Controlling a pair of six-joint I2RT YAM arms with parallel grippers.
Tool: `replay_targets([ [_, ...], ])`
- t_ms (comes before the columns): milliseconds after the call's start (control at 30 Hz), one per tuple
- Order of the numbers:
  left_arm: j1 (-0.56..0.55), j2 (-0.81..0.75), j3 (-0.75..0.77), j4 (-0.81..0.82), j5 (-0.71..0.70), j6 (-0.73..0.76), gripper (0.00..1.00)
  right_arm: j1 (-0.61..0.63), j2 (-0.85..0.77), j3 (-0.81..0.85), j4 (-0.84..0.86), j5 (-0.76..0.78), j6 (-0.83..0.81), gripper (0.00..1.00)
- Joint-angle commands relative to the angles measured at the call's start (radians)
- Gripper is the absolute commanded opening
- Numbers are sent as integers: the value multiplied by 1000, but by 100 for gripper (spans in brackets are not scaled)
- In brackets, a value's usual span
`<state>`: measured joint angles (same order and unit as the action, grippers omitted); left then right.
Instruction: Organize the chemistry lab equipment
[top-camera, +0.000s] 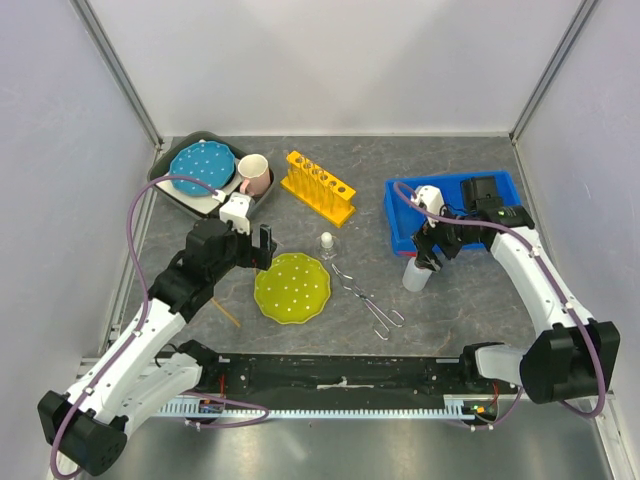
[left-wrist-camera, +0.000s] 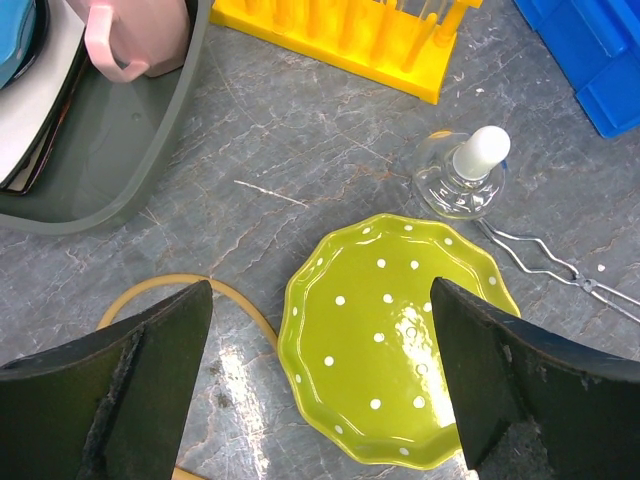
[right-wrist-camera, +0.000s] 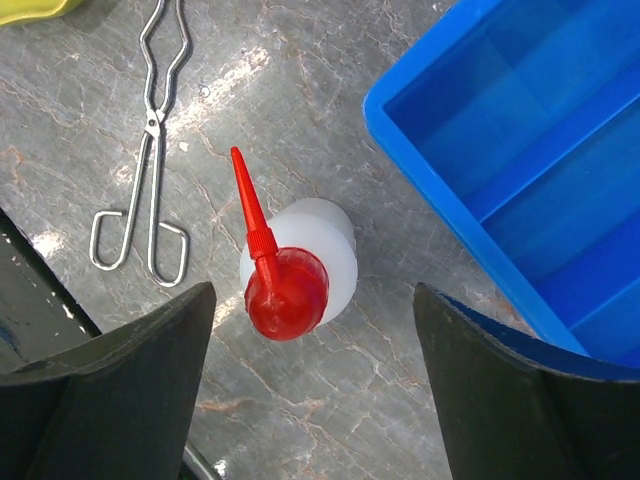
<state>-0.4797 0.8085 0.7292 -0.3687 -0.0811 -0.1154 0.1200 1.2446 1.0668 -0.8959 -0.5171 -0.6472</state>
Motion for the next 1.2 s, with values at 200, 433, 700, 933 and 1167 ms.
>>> replay_targets([
  [200, 3, -9, -2, 8, -25, 20, 96, 10, 27, 35, -37, 25, -3, 75],
  [433, 3, -6, -2, 8, -28, 22, 96, 64, 30, 15, -52, 86, -9, 65],
  [700, 3, -5, -4, 8, -29, 25, 96, 101, 27, 8, -40, 109, 14, 26],
  [933, 3, -8, -7, 10, -34, 25, 96, 99, 18, 123, -210, 106, -64, 7],
  [1167, 3, -6, -5, 8, -32, 25, 96, 83, 27, 404, -336, 57, -66, 5],
])
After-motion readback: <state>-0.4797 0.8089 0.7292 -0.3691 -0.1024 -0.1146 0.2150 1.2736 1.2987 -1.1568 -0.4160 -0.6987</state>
